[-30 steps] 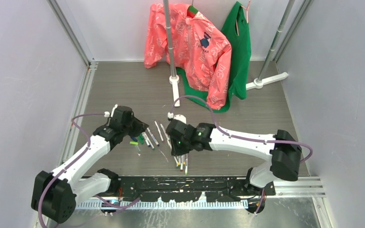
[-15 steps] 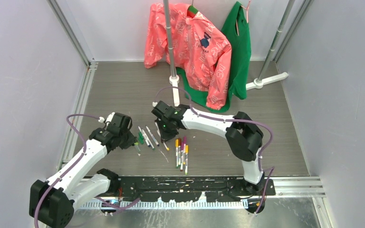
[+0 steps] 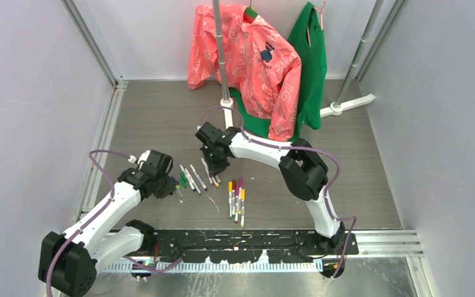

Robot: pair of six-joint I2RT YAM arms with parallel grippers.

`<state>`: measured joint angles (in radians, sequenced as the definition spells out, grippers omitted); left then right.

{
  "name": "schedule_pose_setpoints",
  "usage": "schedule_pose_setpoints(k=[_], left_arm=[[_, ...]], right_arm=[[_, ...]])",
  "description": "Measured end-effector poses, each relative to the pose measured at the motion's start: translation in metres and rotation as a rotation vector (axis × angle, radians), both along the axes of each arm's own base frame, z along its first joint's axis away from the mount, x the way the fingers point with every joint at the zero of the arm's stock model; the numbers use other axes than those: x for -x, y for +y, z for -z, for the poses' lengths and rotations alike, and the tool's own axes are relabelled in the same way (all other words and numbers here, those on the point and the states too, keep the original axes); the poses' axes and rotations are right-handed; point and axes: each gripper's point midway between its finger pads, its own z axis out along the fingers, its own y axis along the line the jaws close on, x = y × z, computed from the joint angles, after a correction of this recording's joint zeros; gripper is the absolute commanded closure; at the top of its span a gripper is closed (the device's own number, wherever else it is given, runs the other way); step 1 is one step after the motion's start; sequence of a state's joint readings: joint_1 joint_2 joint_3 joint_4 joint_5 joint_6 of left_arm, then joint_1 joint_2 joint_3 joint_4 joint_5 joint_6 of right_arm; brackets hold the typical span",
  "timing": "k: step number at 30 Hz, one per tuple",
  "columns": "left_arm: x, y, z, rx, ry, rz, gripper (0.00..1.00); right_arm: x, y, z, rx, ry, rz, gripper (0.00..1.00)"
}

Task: Open the pen caps

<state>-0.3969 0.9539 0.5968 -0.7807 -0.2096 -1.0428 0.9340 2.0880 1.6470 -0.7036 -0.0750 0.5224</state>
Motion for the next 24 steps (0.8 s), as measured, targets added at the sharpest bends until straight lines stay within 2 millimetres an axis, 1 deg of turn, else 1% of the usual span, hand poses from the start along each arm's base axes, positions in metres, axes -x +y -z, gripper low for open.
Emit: schedule_pose_setpoints(k=[5,7,11,18,24], left_arm=[[0.001,0.002,0.002,-0.012,0.009,0.000,0.90],[0.001,0.002,0.003,-0.015,0.014,0.000,0.88],[0.003,0.003,0.006,-0.019,0.024,0.000,0.81],[0.007,0.004,0.011,-0.024,0.039,0.000,0.73],[0.009,0.004,0.013,-0.022,0.044,-0.002,0.70]], right_arm=[[-0.004,0.000,0.011,0.024,0.011,-0.002,0.92],[-0.004,0.000,0.014,0.029,0.014,-0.003,0.89],[-0.004,0.000,0.016,0.033,0.016,-0.003,0.84],[-0.004,0.000,0.017,0.034,0.016,-0.002,0.76],[-0.005,-0.001,0.017,0.038,0.012,0.001,0.70]])
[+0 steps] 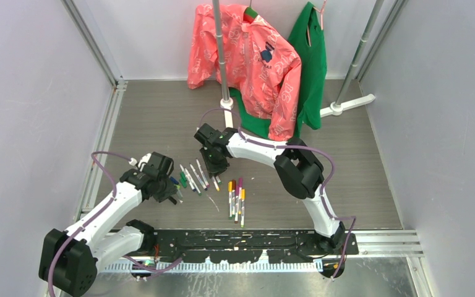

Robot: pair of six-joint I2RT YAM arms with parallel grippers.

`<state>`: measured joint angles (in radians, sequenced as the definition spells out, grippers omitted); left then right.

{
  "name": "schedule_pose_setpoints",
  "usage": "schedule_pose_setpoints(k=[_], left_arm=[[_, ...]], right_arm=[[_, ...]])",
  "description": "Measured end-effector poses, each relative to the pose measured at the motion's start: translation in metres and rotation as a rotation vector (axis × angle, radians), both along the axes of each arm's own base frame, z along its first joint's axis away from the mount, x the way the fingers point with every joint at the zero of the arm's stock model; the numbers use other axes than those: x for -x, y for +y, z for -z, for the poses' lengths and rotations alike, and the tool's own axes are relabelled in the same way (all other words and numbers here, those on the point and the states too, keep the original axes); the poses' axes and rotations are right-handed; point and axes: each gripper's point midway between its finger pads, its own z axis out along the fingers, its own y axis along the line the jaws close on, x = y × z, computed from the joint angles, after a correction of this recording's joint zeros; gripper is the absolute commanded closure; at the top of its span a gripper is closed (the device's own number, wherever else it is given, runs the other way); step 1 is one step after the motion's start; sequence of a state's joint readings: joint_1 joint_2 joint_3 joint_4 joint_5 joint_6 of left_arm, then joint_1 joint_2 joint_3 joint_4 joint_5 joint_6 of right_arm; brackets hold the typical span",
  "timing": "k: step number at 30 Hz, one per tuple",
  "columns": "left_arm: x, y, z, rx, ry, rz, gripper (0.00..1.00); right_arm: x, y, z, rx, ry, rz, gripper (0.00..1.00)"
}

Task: Open the pen caps

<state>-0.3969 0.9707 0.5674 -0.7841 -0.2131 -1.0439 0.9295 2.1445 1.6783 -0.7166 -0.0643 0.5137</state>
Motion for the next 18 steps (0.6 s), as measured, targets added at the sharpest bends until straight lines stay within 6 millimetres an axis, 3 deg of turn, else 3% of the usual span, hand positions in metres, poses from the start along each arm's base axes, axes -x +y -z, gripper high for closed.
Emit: schedule_pose_setpoints(k=[11,14,18], left_arm=[[0.000,0.000,-0.004,0.010,-0.015,-0.006,0.69],[0.002,0.001,-0.005,0.008,-0.011,-0.006,0.59],[-0.003,-0.001,-0.018,0.016,-0.037,0.000,0.44]], right_arm=[[0.000,-0.006,-0.001,0.022,-0.007,0.007,0.67],[-0.002,-0.009,-0.012,0.022,-0.027,0.018,0.67],[-0.005,-0.017,-0.042,0.008,-0.082,0.049,0.66]])
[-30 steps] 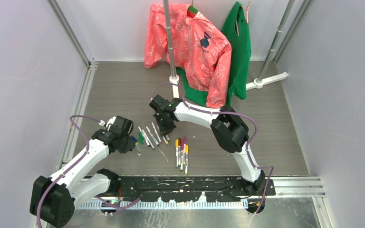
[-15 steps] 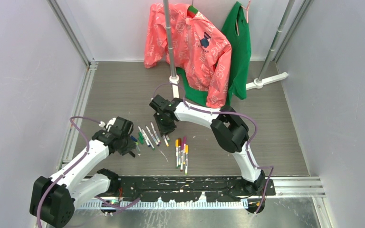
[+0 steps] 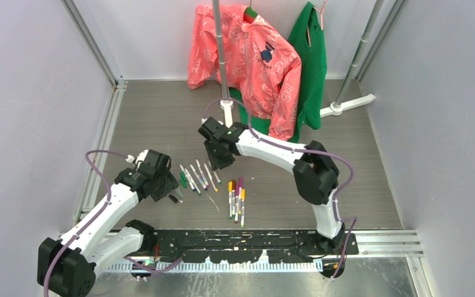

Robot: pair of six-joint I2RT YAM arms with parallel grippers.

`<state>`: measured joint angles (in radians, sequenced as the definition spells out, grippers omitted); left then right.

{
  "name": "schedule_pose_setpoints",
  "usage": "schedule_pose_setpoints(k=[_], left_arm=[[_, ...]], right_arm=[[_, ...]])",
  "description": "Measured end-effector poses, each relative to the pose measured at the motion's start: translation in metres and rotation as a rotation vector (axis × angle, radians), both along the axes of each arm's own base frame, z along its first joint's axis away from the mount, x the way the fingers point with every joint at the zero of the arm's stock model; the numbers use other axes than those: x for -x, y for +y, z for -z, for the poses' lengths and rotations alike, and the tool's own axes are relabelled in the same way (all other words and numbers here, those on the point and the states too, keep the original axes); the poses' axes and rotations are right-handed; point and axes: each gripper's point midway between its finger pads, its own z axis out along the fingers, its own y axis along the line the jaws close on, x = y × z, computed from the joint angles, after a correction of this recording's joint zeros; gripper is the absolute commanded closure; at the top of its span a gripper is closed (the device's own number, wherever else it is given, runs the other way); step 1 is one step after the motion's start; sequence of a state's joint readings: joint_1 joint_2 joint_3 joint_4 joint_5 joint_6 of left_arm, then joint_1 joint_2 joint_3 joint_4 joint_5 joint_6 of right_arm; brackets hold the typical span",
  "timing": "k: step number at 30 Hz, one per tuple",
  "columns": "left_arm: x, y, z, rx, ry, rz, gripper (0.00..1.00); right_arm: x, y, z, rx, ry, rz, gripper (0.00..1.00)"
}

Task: Open the pen caps

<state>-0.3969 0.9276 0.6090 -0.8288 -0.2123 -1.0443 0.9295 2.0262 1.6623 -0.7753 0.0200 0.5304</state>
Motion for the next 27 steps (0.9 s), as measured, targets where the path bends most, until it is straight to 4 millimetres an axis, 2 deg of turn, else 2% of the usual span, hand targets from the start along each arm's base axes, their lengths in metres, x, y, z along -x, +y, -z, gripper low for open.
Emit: schedule_pose_setpoints(k=[5,8,10,13,18,21,27], left_arm=[[-0.010,-0.005,-0.023,0.042,-0.087,0.008,0.38],[-0.010,-0.009,-0.030,0.072,-0.119,0.019,0.37],[-0.011,-0.012,-0.033,0.090,-0.131,0.028,0.37],[-0.011,-0.017,-0.036,0.114,-0.138,0.045,0.36],[-0.009,-0.023,-0.037,0.139,-0.133,0.075,0.33],[-0.009,-0.027,-0.038,0.154,-0.132,0.087,0.31],[-0.008,-0.031,-0.041,0.179,-0.138,0.103,0.29]], right_arm=[[0.006,-0.025,-0.042,-0.024,-0.076,0.063,0.64],[0.015,-0.046,-0.049,-0.015,-0.100,0.106,0.63],[0.027,-0.063,-0.044,0.010,-0.099,0.136,0.61],[0.053,-0.095,-0.024,0.064,-0.076,0.177,0.60],[0.084,-0.126,-0.004,0.107,-0.055,0.231,0.58],[0.097,-0.128,-0.002,0.101,-0.059,0.238,0.57],[0.118,-0.107,-0.003,0.064,-0.078,0.212,0.57]])
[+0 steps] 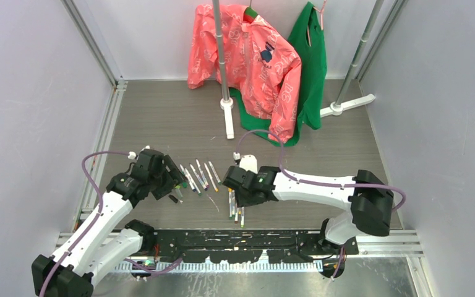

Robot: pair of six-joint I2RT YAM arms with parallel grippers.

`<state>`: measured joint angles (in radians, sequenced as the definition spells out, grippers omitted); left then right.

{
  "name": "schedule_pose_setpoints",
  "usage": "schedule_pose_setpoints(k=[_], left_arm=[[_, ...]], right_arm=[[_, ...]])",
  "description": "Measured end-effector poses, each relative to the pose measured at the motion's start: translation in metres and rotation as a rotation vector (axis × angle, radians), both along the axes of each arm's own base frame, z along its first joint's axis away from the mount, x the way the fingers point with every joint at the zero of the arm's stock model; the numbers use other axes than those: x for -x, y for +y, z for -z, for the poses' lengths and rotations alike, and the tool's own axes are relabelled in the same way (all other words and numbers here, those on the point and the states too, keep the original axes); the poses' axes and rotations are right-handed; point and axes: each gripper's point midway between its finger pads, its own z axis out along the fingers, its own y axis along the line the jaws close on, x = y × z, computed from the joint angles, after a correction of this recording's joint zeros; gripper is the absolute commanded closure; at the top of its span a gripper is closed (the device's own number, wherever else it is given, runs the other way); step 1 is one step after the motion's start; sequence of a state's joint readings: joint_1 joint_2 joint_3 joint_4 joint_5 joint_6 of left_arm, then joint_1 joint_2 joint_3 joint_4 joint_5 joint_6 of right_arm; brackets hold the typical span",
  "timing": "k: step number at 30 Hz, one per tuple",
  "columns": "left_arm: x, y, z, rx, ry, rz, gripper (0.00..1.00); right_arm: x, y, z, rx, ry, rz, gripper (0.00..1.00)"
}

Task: Open the pen caps

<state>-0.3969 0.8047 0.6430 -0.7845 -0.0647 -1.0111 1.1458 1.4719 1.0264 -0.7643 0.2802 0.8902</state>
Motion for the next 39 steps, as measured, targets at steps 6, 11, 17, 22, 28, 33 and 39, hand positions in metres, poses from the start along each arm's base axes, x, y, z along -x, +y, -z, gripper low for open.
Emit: schedule_pose_setpoints(k=[6,11,17,22,28,33,39], left_arm=[[0.001,-0.002,0.000,0.004,0.000,0.025,0.29],[0.002,-0.003,-0.001,0.000,-0.002,0.044,0.29],[0.001,-0.003,-0.003,-0.006,-0.010,0.056,0.29],[0.002,-0.004,-0.003,-0.003,-0.008,0.059,0.29],[0.002,-0.004,-0.003,-0.001,-0.009,0.060,0.30],[0.002,-0.004,-0.005,0.002,-0.017,0.060,0.30],[0.002,-0.004,-0.005,0.002,-0.018,0.062,0.29]], right_arm=[[0.013,0.009,0.014,0.016,0.009,0.011,0.57],[0.018,0.007,0.024,0.012,0.019,0.046,0.57],[0.023,0.012,0.032,0.007,0.028,0.058,0.57],[0.028,0.014,0.040,0.016,0.037,0.061,0.58],[0.033,0.011,0.049,0.028,0.049,0.079,0.58],[0.037,0.007,0.060,0.056,0.060,0.087,0.58],[0.038,0.008,0.066,0.070,0.061,0.087,0.62]])
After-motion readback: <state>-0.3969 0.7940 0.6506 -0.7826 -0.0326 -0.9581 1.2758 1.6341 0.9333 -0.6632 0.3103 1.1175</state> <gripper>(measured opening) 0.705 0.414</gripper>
